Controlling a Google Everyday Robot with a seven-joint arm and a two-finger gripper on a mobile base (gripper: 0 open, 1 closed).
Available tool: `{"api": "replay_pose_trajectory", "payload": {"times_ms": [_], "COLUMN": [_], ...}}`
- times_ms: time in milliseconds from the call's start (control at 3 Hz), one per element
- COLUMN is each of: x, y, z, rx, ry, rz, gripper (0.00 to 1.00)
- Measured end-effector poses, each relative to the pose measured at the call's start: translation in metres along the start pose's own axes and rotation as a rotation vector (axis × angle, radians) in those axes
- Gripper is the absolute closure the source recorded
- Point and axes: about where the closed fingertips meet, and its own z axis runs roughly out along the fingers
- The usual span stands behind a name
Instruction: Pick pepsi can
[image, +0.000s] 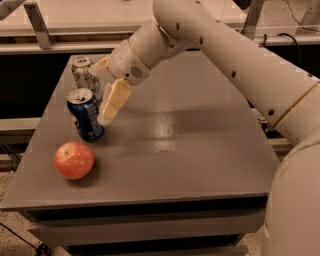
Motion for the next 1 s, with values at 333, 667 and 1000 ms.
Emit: {"api": "replay_pose_trajectory", "payload": {"times_ms": [333,667,1000], "x": [-0.001,-0.002,-0.005], "y": [0.001,0.005,0.01], "z": [0.008,0.015,0.021], "rx": [-0.032,-0.065,-0.1], "ry": [-0.022,-0.028,-0.034], "rz": [-0.015,-0.021,-0.034], "gripper": [0.18,0.4,0.47]}}
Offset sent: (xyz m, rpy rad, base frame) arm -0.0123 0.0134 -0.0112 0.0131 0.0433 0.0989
